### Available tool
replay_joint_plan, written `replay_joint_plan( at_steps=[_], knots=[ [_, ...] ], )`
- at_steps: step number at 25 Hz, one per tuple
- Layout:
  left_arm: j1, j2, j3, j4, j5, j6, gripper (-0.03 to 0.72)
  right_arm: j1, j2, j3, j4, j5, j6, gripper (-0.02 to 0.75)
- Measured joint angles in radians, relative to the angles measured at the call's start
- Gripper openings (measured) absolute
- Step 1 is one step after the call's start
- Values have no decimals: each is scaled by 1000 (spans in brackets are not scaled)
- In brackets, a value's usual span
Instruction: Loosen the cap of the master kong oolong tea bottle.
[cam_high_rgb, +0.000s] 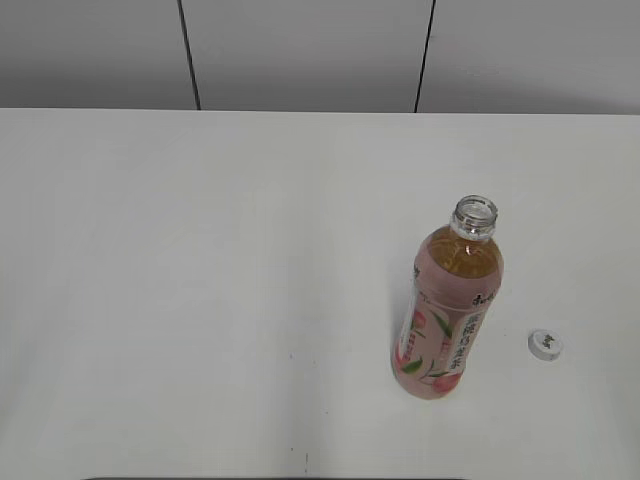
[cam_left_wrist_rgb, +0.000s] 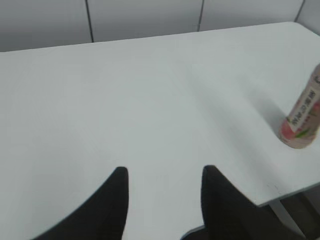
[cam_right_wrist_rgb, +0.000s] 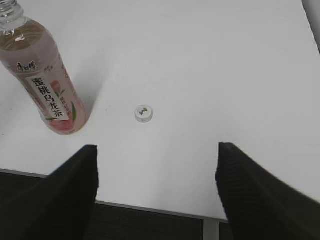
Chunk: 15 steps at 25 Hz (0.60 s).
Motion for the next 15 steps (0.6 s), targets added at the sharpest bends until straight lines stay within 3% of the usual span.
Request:
replay_joint_plan(
  at_steps=[7,11,15],
  knots=[
    [262,0,0,0,0,0,291,-77,0,0,0,0,0,554],
    [326,0,0,0,0,0,291,-159,0,0,0,0,0,554],
    [333,0,0,0,0,0,290,-182,0,0,0,-1,0,554]
  ],
)
